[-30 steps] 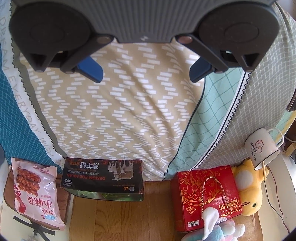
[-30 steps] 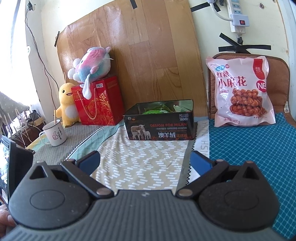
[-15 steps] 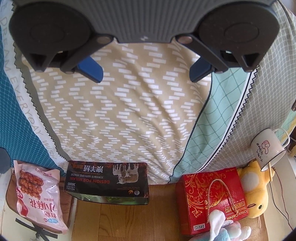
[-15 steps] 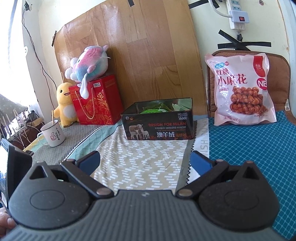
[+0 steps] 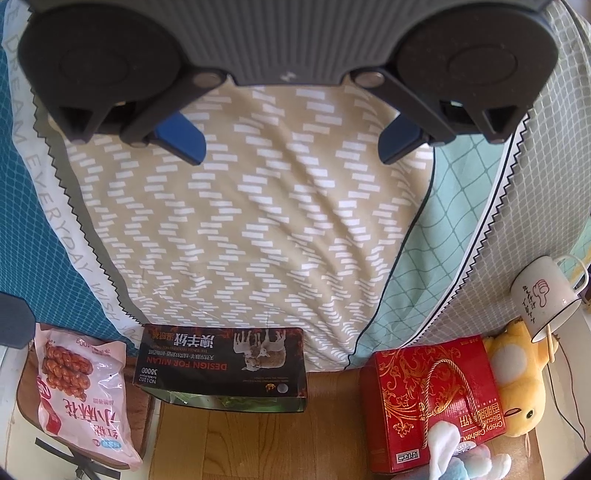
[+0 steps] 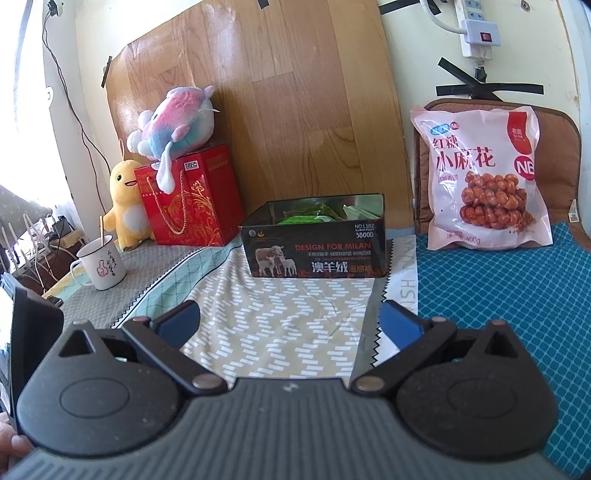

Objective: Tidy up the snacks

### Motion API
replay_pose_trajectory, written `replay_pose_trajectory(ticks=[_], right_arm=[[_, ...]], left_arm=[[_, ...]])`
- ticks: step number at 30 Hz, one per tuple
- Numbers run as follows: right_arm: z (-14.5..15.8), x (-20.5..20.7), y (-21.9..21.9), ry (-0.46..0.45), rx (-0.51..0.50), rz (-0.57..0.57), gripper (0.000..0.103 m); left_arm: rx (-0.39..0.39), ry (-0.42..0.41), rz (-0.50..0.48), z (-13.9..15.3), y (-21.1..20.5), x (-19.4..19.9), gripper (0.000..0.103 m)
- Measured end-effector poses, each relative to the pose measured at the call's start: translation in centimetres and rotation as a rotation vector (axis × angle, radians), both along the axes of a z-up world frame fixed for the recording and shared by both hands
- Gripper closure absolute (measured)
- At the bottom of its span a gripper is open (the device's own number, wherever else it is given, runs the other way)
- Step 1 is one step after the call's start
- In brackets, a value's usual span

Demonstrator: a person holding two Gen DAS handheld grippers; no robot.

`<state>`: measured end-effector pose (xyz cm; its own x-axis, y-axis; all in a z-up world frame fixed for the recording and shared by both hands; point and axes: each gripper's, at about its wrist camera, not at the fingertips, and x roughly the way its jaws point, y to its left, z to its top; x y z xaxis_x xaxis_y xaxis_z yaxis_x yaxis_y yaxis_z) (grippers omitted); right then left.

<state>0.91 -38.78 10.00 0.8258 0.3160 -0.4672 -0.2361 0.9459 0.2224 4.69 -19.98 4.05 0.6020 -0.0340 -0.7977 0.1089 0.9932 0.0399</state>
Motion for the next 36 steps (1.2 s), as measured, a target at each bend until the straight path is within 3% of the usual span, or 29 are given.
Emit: replay_pose_trajectory(ticks=[36], right_arm=[[-0.35,0.32,-0.08,0.003,-0.001,-0.002,0.0]], left_arm=[[0.004,0.008,-0.016,-0.23,-0.16,0.34,0.0]])
